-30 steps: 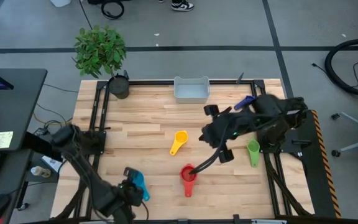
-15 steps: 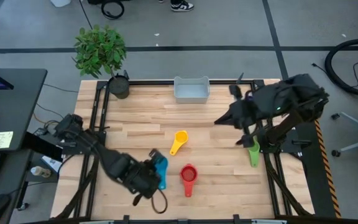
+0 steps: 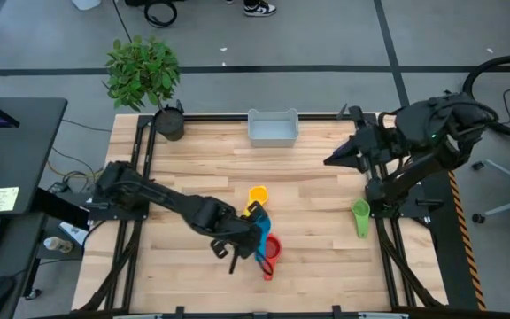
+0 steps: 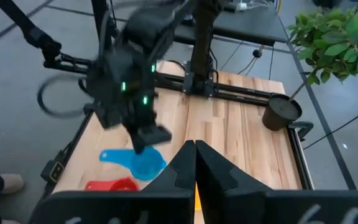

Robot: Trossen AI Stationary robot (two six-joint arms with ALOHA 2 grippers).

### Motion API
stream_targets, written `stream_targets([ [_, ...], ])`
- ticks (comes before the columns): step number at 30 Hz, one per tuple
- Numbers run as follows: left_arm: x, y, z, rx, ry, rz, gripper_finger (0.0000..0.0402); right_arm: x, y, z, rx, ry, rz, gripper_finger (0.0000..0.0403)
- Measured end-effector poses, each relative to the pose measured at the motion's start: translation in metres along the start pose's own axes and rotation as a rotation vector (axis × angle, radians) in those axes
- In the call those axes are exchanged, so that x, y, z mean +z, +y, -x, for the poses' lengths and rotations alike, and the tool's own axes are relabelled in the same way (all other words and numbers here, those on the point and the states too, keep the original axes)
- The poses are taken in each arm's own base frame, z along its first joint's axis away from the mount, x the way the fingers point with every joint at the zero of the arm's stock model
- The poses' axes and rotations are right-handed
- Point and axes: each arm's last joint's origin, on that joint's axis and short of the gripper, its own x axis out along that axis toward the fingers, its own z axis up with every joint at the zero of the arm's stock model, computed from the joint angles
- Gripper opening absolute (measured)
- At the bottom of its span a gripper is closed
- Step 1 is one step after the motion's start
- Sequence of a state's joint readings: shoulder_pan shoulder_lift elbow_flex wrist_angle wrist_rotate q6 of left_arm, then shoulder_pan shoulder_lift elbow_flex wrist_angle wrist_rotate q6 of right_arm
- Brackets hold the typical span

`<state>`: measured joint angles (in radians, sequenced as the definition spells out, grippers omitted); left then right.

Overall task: Nest measuring cups in basket
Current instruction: Stack the light blue measuring cup on top of the red measuring cup

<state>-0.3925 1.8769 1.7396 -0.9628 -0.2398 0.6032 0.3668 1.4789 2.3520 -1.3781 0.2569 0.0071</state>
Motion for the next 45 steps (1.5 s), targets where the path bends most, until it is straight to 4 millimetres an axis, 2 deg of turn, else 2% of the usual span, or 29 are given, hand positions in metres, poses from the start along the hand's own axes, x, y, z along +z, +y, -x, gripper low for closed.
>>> stream_targets([
  [3,0.001,0.005,-0.017,-0.023,-0.021,0.007,0.0016,-0.001,-0.002,0.007,0.0,-0.014,-0.003,0.0009],
  [11,0.014,0.005,-0.04,-0.084,-0.143,0.023,0.0016,-0.003,-0.005,0.018,0.0,-0.032,-0.006,0.0009],
  [17,0.02,-0.008,-0.064,-0.123,-0.11,0.001,0.0016,-0.004,-0.005,0.019,-0.001,-0.033,-0.007,0.0009],
  [27,0.021,-0.016,-0.094,-0.16,-0.069,0.016,0.0016,-0.004,-0.005,0.019,0.014,-0.031,-0.001,0.0009],
  [34,0.02,-0.017,-0.103,-0.161,-0.053,0.037,0.0018,-0.005,-0.005,0.019,0.016,-0.022,0.005,0.0009],
  [41,0.019,-0.013,-0.099,-0.116,-0.03,0.175,0.0107,-0.006,-0.005,0.019,0.016,-0.009,0.01,0.0009],
  [45,0.019,-0.011,-0.093,-0.11,-0.036,0.222,0.0136,-0.006,-0.005,0.019,0.016,-0.009,0.019,0.0009],
])
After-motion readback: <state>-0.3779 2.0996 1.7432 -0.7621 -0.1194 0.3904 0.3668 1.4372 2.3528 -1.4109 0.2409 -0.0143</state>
